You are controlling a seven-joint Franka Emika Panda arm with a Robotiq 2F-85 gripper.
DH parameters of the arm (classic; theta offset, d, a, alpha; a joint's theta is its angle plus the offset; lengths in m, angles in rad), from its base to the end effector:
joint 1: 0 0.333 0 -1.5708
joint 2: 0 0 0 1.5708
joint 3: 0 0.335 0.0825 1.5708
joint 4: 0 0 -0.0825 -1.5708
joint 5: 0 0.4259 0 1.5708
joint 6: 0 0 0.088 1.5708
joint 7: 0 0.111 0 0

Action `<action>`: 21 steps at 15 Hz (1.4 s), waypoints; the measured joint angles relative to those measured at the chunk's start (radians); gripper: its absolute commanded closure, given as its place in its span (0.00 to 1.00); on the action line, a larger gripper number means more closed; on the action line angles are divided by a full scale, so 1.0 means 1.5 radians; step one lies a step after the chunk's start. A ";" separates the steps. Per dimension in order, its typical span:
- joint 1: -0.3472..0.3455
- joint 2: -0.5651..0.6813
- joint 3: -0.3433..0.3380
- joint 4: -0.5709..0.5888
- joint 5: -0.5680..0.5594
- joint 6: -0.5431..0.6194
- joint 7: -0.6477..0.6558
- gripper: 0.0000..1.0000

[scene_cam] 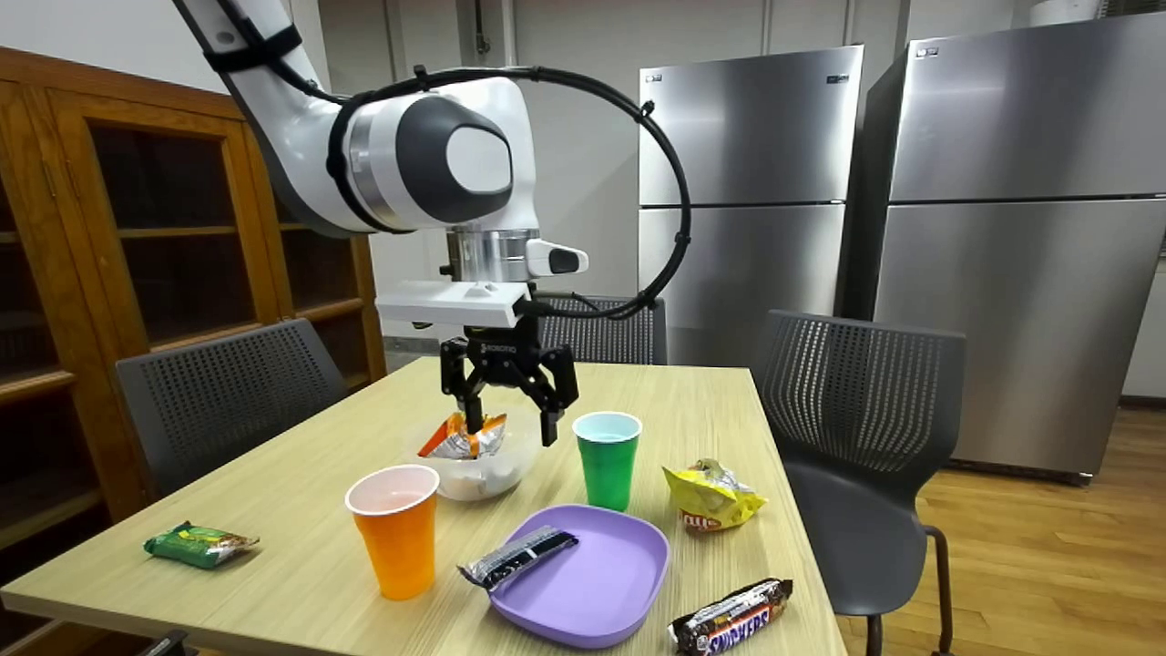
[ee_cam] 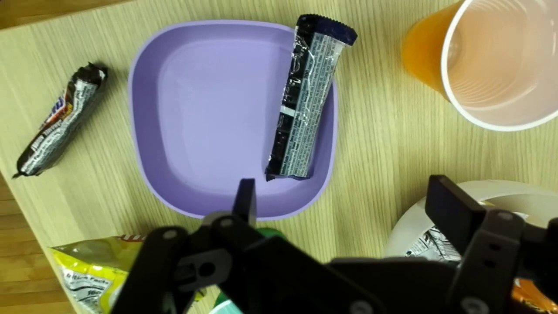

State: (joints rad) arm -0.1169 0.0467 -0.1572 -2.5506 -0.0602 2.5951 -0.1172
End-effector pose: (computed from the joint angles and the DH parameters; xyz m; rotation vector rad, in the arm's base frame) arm 0.4593 -0.1287 0.2312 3.0998 -0.1633 -0.0144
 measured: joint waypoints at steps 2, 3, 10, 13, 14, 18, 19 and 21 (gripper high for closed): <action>-0.013 0.001 -0.014 0.000 0.010 0.000 0.000 0.00; -0.021 0.002 -0.022 0.000 0.014 0.000 0.000 0.00; -0.081 0.024 -0.080 0.004 0.019 0.001 0.002 0.00; -0.098 0.047 -0.099 0.015 0.019 0.004 0.019 0.00; -0.103 0.056 -0.104 0.020 0.023 0.005 0.023 0.00; -0.120 0.100 -0.116 0.039 0.034 0.029 0.045 0.00; -0.123 0.112 -0.117 0.044 0.041 0.036 0.048 0.00; -0.127 0.140 -0.118 0.055 0.061 0.056 0.050 0.00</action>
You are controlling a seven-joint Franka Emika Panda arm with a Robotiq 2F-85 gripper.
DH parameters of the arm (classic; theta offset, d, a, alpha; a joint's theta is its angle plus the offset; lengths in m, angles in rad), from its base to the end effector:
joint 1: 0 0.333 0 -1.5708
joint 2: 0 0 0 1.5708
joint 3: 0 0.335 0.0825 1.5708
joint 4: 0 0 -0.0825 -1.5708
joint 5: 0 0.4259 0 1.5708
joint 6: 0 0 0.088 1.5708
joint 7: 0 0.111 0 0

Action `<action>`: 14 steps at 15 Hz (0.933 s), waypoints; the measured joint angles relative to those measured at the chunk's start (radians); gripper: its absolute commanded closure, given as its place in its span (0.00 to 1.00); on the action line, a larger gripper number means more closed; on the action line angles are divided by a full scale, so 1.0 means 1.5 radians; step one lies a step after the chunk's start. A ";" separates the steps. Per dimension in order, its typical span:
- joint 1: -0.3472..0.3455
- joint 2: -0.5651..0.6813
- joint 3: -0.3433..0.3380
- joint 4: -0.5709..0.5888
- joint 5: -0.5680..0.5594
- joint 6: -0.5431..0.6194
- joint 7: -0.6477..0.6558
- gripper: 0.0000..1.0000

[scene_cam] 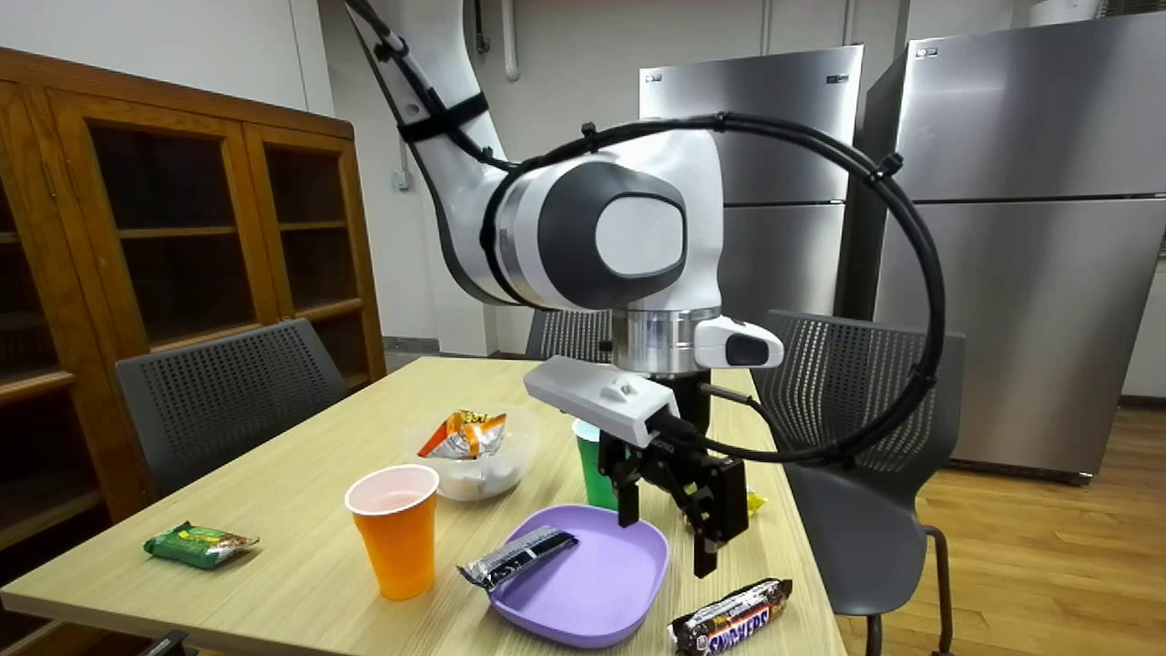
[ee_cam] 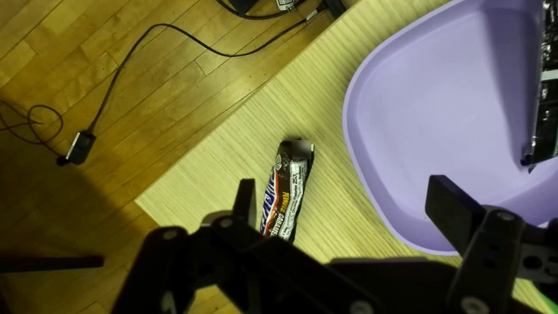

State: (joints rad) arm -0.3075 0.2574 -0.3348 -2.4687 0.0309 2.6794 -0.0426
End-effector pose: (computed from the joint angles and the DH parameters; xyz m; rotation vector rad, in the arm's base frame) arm 0.3928 -0.3055 0.1721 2.9382 -0.9391 -0.0822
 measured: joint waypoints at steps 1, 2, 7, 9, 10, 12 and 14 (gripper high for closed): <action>-0.002 0.014 0.000 0.006 0.011 0.008 0.001 0.00; -0.004 0.029 0.000 0.013 0.025 0.016 0.004 0.00; -0.027 0.103 0.010 0.059 0.095 0.034 0.009 0.00; -0.040 0.129 0.015 0.080 0.111 0.035 0.010 0.00; -0.045 0.140 0.017 0.089 0.115 0.035 0.010 0.00; -0.052 0.160 0.018 0.108 0.118 0.035 0.012 0.00; -0.059 0.176 0.020 0.122 0.119 0.035 0.014 0.00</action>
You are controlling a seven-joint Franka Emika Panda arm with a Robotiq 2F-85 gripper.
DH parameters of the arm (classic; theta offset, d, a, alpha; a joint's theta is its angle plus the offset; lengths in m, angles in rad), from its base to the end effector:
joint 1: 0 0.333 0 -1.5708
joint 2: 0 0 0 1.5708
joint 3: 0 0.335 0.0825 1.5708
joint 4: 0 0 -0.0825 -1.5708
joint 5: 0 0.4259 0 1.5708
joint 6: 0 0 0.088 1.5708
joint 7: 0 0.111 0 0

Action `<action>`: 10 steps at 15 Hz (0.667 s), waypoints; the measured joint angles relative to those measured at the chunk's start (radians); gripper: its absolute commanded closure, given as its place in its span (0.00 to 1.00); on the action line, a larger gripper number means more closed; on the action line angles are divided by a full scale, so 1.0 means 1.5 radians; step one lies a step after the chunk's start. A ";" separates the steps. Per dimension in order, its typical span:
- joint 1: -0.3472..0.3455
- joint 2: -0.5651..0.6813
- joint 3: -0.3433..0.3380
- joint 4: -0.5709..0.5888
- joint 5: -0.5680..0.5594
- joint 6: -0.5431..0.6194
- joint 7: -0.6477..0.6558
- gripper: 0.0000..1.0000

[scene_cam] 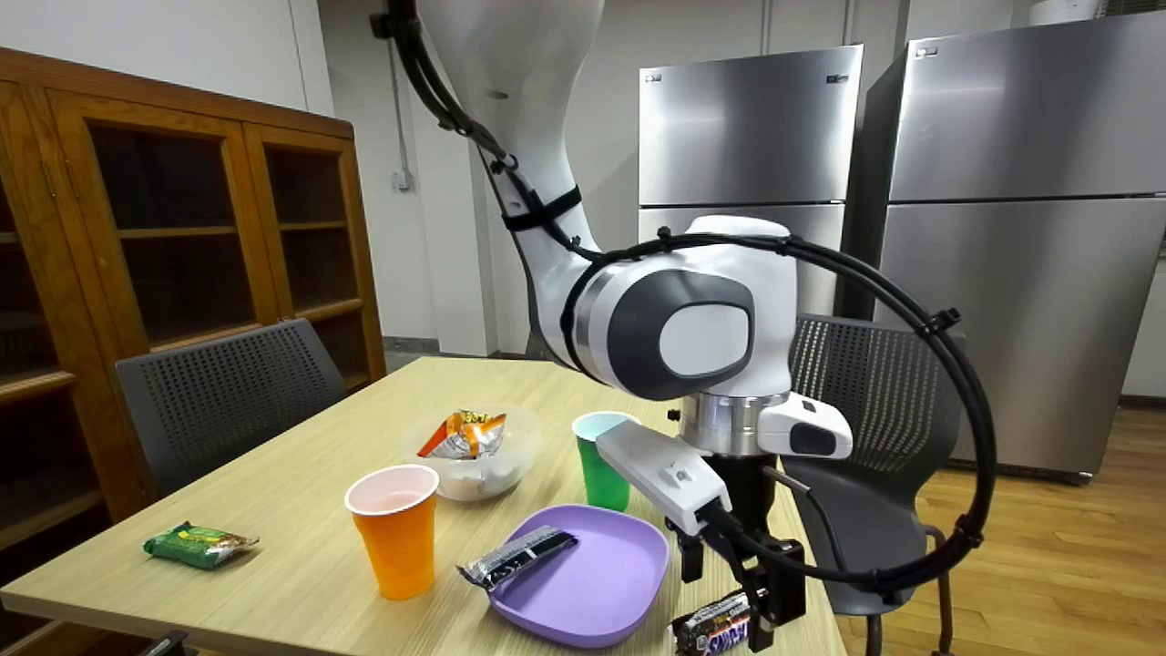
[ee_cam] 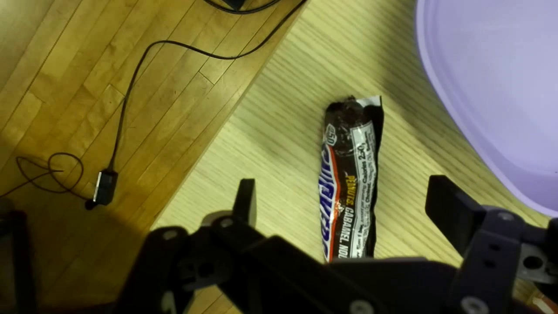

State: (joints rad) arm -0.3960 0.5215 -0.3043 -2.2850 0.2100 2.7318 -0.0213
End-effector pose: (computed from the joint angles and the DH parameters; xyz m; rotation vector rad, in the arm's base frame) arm 0.3999 -0.3651 0.1043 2.8191 -1.2573 -0.0943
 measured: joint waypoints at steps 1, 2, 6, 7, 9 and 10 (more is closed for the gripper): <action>-0.005 0.007 0.002 0.006 0.000 0.000 0.000 0.00; -0.009 0.012 0.005 0.012 0.001 0.000 0.000 0.00; -0.018 0.028 0.012 0.024 0.001 0.000 0.001 0.00; -0.020 0.031 0.013 0.026 0.001 0.000 0.001 0.12; -0.022 0.034 0.014 0.028 0.001 0.000 0.001 0.32; -0.023 0.035 0.014 0.028 0.001 0.000 0.001 0.42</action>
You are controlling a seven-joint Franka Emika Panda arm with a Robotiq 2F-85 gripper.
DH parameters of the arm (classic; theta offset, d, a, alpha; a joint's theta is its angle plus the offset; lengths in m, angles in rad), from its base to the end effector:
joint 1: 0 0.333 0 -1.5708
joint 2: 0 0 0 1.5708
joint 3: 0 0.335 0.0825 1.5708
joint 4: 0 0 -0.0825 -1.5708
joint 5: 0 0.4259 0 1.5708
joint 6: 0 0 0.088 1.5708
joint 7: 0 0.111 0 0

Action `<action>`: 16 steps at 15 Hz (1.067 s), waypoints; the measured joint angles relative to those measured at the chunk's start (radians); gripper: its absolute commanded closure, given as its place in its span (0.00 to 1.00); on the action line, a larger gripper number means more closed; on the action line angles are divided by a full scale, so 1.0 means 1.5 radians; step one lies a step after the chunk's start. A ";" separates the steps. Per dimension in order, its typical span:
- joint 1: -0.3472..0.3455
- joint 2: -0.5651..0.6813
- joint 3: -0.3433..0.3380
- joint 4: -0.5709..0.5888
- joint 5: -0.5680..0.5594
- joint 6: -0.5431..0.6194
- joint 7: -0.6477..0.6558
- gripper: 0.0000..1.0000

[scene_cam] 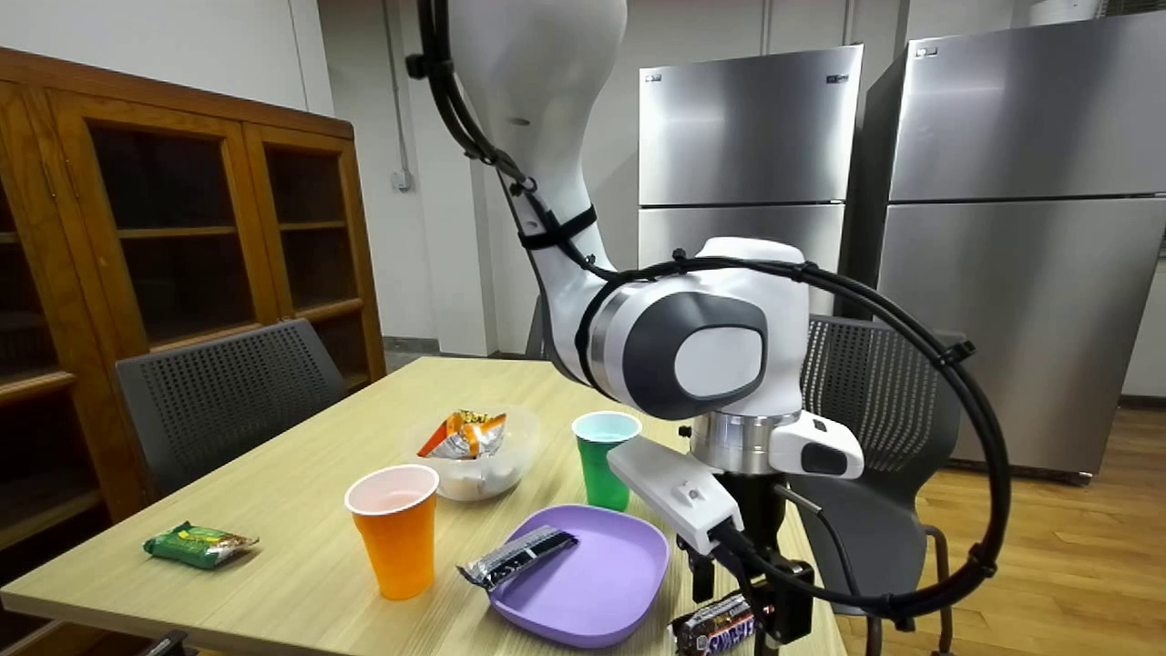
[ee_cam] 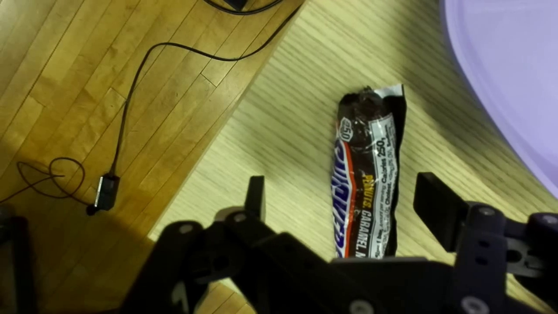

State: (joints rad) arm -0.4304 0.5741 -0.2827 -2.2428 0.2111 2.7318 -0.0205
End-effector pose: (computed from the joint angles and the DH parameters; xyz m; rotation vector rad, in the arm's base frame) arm 0.4011 -0.3753 0.0878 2.8127 -1.2732 -0.1132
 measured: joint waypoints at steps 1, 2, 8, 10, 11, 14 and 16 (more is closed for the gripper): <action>-0.001 0.001 0.000 0.000 0.000 0.000 0.000 0.49; -0.001 0.002 0.000 0.000 0.000 0.000 0.000 0.58; -0.005 0.004 0.000 0.001 0.000 0.000 0.000 0.94; -0.007 0.003 0.000 0.002 0.000 0.000 0.000 0.94; -0.008 0.004 0.000 0.002 0.000 0.000 0.000 0.94; -0.010 0.003 0.000 0.003 0.000 0.000 0.000 0.95; -0.010 0.003 0.000 0.003 0.000 0.000 0.000 0.95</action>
State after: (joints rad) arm -0.4452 0.5790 -0.2827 -2.2388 0.2112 2.7319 -0.0204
